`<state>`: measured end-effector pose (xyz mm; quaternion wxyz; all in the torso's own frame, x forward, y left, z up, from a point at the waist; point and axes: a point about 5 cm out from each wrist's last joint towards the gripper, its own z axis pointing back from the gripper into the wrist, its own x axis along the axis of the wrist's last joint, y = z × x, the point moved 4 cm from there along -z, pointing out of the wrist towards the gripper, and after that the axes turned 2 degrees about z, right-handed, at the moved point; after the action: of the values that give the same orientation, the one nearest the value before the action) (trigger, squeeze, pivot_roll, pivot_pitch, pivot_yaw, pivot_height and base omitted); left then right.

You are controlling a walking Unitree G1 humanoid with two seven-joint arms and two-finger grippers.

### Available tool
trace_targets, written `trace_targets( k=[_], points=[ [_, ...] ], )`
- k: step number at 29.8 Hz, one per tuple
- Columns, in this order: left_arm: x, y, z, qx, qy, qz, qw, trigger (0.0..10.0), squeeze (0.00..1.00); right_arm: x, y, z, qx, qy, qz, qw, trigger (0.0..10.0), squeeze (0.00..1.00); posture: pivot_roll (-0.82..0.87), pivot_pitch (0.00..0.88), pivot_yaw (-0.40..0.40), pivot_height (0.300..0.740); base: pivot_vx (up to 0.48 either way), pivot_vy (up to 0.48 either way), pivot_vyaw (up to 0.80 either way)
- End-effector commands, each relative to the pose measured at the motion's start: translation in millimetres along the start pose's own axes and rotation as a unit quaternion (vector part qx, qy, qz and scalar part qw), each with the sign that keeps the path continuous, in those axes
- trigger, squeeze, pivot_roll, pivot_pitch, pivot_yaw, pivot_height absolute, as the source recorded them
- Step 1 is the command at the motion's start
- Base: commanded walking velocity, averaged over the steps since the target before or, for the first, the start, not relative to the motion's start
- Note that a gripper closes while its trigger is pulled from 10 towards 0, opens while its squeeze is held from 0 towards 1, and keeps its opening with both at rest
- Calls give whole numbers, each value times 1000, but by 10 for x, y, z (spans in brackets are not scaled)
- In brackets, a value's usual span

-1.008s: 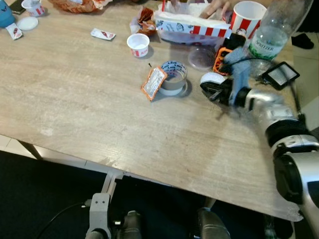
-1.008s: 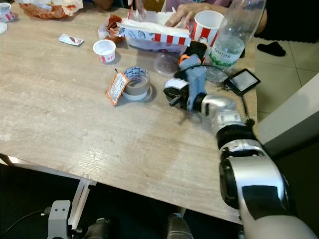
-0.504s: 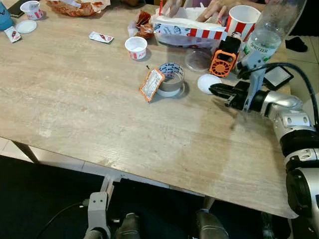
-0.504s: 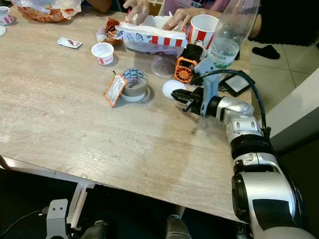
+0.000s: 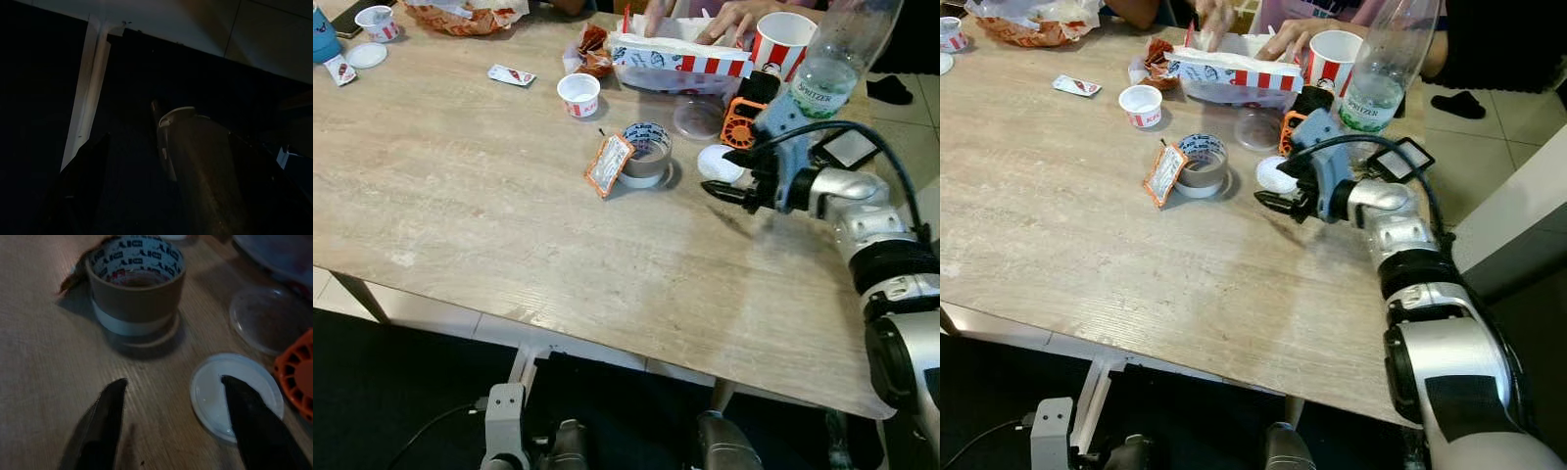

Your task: Restocking fridge

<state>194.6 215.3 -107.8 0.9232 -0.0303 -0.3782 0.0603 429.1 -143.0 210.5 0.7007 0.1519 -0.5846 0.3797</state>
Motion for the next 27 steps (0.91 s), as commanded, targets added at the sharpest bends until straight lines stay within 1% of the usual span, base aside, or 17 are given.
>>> trace_targets(
  k=[1, 2, 3, 5, 9, 11, 14, 20, 22, 27],
  points=[
    [-183, 4, 57, 1, 24, 5, 1000, 10000, 0, -77, 19, -30, -5, 12, -9, 1000, 10000, 965, -75, 223, -26, 740, 0, 0, 0],
    [-200, 1, 63, 1, 27, 5, 1000, 10000, 0, -151, 75, -76, -2, 23, -19, 1000, 10000, 0, -72, 226, -22, 740, 0, 0, 0],
    [-200, 1, 63, 1, 27, 5, 1000, 10000, 0, -151, 75, -76, -2, 23, -19, 1000, 10000, 0, -72, 226, -22, 740, 0, 0, 0],
    [-220, -3, 69, 0, 29, 4, 1000, 10000, 0, -250, 147, -127, 2, 36, -30, 999, 10000, 0, -72, 226, -22, 740, 0, 0, 0],
    [-229, -6, 73, -1, 30, 3, 1000, 10000, 0, -302, 170, -149, -3, 37, -44, 998, 10000, 0, -65, 224, -19, 740, 0, 0, 0],
    [-233, -5, 75, -2, 31, 1, 1000, 10000, 0, -313, 169, -174, -18, 25, -71, 997, 10000, 0, -61, 219, -20, 740, 0, 0, 0],
    [-233, -2, 76, -2, 31, 0, 1000, 10000, 0, -298, 174, -195, -23, 16, -84, 996, 10000, 0, -58, 222, -16, 740, 0, 0, 0],
    [-233, 2, 78, -2, 31, 1, 1000, 10000, 0, -267, 192, -230, -26, 7, -88, 996, 10000, 0, -58, 218, -15, 740, 0, 0, 0],
    [-241, -7, 79, -3, 32, 0, 999, 10000, 0, -253, 223, -260, -21, 1, -97, 995, 10000, 0, -60, 221, -14, 740, 0, 0, 0],
    [-247, -14, 81, -5, 32, -1, 999, 10000, 0, -230, 296, -321, -13, -8, -101, 995, 10000, 0, -63, 227, -12, 740, 0, 0, 0]
  ],
)
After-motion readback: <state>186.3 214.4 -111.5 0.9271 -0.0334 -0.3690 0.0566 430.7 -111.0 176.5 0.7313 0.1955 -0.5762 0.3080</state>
